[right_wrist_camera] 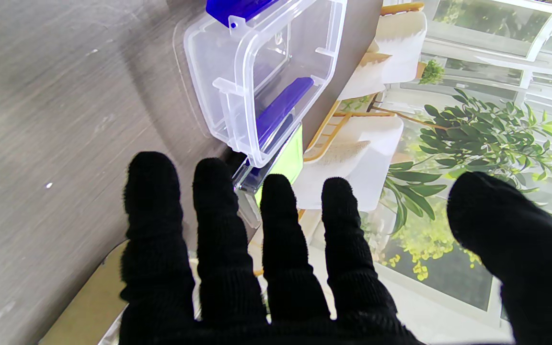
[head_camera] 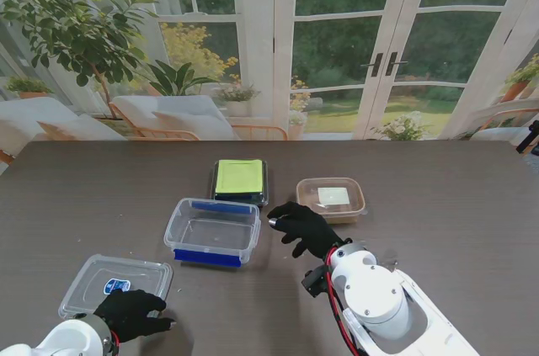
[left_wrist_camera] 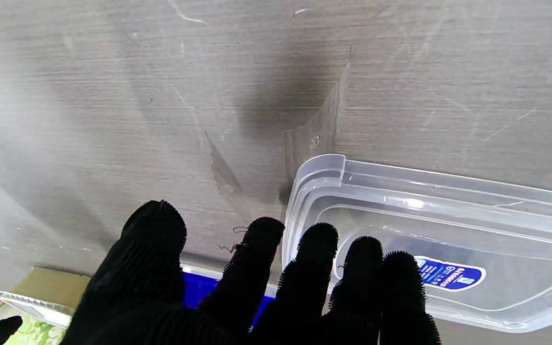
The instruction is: Pair container bodies with their lids
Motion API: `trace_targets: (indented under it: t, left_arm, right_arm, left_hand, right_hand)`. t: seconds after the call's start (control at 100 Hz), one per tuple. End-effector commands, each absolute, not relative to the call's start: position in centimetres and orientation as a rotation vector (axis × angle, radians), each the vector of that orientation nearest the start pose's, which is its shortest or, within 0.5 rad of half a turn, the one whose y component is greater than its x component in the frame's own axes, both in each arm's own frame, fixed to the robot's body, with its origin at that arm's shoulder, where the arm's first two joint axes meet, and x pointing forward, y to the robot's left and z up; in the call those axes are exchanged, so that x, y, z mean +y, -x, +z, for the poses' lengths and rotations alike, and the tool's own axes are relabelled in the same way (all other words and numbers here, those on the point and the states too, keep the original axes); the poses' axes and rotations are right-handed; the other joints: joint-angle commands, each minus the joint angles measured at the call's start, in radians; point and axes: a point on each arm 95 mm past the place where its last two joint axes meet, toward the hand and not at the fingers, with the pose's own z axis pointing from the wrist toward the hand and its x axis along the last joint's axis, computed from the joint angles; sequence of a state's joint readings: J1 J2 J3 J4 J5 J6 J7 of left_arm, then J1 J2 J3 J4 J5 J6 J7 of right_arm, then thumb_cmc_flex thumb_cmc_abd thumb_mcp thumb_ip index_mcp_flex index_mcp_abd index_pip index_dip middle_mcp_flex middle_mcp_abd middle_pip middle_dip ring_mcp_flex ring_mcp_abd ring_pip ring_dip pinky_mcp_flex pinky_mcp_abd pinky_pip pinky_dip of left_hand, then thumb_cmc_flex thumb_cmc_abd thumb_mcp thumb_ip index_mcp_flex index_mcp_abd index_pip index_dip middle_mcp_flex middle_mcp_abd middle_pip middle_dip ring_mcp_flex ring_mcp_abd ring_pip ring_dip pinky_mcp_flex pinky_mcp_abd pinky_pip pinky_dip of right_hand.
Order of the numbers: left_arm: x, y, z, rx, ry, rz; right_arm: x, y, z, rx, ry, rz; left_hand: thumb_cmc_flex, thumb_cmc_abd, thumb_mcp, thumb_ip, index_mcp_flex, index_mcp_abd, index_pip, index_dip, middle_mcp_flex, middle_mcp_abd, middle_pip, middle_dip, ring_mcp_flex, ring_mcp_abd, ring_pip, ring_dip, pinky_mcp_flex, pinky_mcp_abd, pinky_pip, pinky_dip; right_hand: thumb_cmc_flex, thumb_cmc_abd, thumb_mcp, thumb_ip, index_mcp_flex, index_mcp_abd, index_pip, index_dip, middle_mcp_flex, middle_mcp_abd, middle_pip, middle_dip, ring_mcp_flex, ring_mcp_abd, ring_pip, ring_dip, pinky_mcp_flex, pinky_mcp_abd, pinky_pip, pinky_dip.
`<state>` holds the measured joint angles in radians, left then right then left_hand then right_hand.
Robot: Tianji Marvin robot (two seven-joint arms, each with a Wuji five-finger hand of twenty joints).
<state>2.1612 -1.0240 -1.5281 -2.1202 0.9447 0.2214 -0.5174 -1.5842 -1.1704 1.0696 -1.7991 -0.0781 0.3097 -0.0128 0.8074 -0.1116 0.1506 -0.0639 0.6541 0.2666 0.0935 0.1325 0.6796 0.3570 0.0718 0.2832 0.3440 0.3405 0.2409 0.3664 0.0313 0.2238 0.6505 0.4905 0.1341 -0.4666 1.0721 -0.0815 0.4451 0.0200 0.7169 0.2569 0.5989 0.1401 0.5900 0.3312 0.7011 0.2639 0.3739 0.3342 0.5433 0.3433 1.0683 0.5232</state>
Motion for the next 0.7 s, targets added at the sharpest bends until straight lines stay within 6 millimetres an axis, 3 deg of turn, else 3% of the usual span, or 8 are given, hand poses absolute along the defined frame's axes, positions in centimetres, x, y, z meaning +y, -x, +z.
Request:
trace_targets:
  t: [0.0, 0.69]
  left_arm:
    - [4.3, -24.6, -32.9, 1.759, 1.777, -0.996]
    - [2.1, -26.3, -32.5, 1.900, 1.722, -1.057]
  right_arm:
    - [9.3, -36.7, -30.6, -1.034, 2.282, -1.905]
    - [9.4, -36.8, -30.4, -1.017, 2.287, -1.906]
  left_hand:
    - [0.032, 0.045, -0.025, 0.036, 0.007, 0.002, 0.004, 0.003, 0.033, -0.055, 0.033, 0.024, 0.030, 0.003, 0.013, 0.002, -0.006, -0.012, 0.026, -0.004]
    - [0.040, 0.052, -0.039, 0.036, 0.032, 0.003, 0.016, 0.005, 0.051, -0.060, 0.039, 0.026, 0.042, -0.016, 0.032, 0.004, -0.002, -0.026, 0.058, -0.017]
  right_hand:
    - [-0.023, 0.006, 0.005, 0.008, -0.006, -0.007, -0.001, -0.001, -0.007, -0.033, -0.008, -0.012, -0.006, -0.022, 0.004, -0.002, -0.256, -0.020, -0.006, -0.008]
    - [-0.022, 0.008, 0.006, 0.008, -0.004, -0.004, -0.002, -0.001, -0.008, -0.031, -0.008, -0.012, -0.006, -0.021, 0.004, -0.002, -0.257, -0.020, -0.006, -0.009]
